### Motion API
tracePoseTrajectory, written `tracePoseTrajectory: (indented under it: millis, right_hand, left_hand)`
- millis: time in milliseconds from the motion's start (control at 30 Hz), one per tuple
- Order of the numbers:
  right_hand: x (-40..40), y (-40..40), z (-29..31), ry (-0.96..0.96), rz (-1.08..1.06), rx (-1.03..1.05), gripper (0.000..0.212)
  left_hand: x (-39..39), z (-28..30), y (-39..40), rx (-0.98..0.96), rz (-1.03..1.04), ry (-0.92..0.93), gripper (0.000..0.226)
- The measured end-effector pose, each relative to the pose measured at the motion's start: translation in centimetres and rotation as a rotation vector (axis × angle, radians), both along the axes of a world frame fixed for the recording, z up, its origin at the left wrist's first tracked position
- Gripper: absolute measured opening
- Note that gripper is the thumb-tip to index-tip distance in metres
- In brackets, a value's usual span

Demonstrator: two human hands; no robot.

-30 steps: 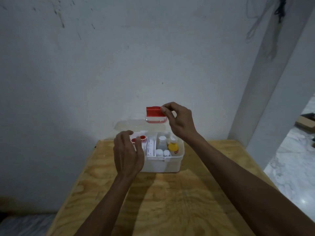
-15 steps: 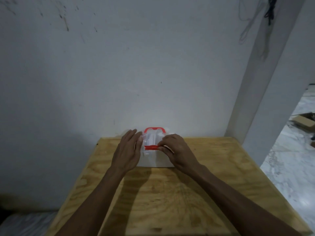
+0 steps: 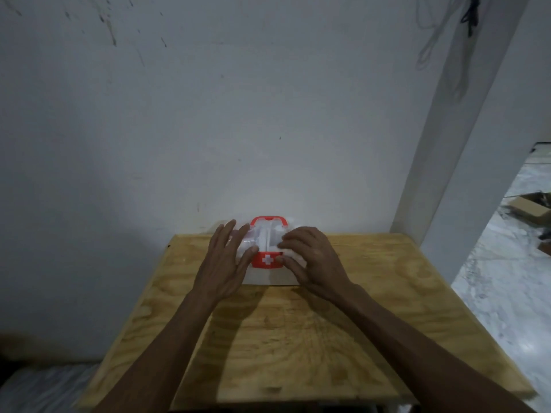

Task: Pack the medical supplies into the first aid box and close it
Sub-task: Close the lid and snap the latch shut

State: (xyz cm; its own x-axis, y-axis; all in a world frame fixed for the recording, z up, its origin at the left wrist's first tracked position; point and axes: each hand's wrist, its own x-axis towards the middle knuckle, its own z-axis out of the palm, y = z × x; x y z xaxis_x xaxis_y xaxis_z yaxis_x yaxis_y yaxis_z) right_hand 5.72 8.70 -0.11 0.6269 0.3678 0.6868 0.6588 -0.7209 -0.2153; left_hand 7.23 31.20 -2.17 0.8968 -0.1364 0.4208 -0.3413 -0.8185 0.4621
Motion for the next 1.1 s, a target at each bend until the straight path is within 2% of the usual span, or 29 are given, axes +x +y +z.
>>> tracePoseTrajectory:
  millis: [100,200,333,500,667,1100]
  right_hand:
    - [0.8,0.1,-0.7,0.199,-0.2,0.057,0.062]
    - [1.2,0.3,-2.0,0.386,-0.251,0.103,0.08]
    - [1.2,0.6,-3.3,0.393,-0.216,0.195,0.077]
    - [1.0,0.9,-3.0,0.388,-0.215,0.225,0.08]
    - [1.5,1.2,-2.4,0.488,-0.206,0.335,0.095]
    - [6.6,0.4,-1.5,0.485,-0.158,0.304,0.094]
  left_hand:
    - [-0.2,0.1,0.0,-0.014,-0.016,0.043,0.077]
    - [-0.3,0.3,-0.2,-0.051,-0.024,0.055,0.082]
    - [-0.8,-0.2,-0.6,-0.115,-0.012,0.053,0.093]
    - [-0.5,-0.5,-0.6,-0.142,-0.029,0.022,0.083]
    - [-0.1,-0.1,-0.5,-0.249,-0.003,0.031,0.083]
    - [3.8,0.4,-1.3,-0.245,0.018,0.065,0.078]
